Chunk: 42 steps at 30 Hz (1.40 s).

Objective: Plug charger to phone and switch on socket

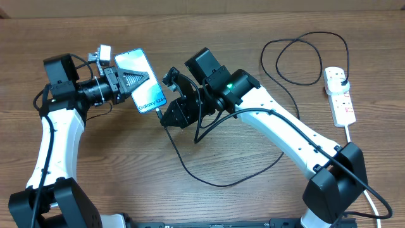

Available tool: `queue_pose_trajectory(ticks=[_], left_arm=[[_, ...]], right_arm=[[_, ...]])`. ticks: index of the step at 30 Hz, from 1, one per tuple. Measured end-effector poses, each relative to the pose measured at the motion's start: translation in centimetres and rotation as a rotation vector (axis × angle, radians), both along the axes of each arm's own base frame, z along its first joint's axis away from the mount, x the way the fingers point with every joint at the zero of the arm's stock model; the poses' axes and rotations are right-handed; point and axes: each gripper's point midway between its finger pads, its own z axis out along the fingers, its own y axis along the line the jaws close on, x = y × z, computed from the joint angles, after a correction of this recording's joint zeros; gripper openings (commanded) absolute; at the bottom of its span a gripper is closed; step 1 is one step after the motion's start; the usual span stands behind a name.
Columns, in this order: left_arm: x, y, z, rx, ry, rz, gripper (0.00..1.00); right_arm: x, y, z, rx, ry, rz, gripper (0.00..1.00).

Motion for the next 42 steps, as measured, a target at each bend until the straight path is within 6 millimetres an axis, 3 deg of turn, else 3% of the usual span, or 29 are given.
queue_pose_trajectory(ticks=[42], left_arm=[[0.1, -1.1, -0.4, -0.003, 0.064, 0.006, 0.05]], right_arm=[[-0.1, -0.1, -0.1, -0.011, 0.021, -0.014, 0.04]])
